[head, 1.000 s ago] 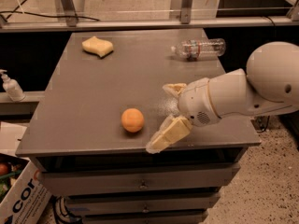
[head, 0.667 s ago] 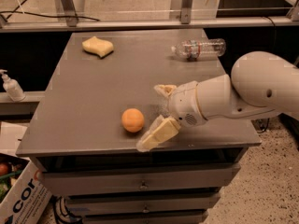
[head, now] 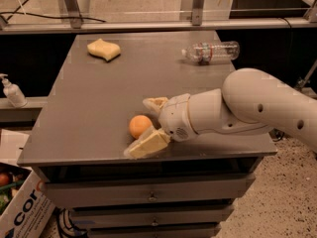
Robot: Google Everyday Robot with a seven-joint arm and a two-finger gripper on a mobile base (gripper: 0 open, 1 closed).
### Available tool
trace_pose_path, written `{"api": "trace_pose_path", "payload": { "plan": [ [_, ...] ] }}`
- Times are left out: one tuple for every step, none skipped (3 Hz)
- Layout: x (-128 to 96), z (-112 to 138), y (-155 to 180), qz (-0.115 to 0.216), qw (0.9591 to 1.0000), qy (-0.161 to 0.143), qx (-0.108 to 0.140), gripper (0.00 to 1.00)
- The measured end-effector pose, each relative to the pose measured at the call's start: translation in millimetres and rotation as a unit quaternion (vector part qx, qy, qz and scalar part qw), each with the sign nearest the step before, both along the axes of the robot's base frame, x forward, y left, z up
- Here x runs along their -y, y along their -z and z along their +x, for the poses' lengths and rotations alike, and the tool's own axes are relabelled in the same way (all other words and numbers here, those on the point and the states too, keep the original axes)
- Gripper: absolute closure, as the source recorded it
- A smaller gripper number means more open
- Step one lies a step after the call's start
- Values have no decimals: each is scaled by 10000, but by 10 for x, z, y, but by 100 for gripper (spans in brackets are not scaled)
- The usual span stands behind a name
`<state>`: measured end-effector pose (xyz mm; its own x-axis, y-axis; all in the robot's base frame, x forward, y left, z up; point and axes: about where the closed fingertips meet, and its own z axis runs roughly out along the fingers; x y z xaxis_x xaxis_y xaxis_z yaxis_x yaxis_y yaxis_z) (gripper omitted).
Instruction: Move orange near sponge
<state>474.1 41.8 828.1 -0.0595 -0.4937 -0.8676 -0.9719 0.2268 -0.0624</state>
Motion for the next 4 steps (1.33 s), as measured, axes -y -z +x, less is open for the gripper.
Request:
{"api": "trace_pose_path", "payload": {
  "plan": [
    [-82,55,6,47,10000,-11,62,41],
    [-123,212,-34,65,9999,9,150,64],
    [-220,497,-196,145,9993,59,336,87],
    [-384,918,-531,306,9973,140,651,100]
  ]
}}
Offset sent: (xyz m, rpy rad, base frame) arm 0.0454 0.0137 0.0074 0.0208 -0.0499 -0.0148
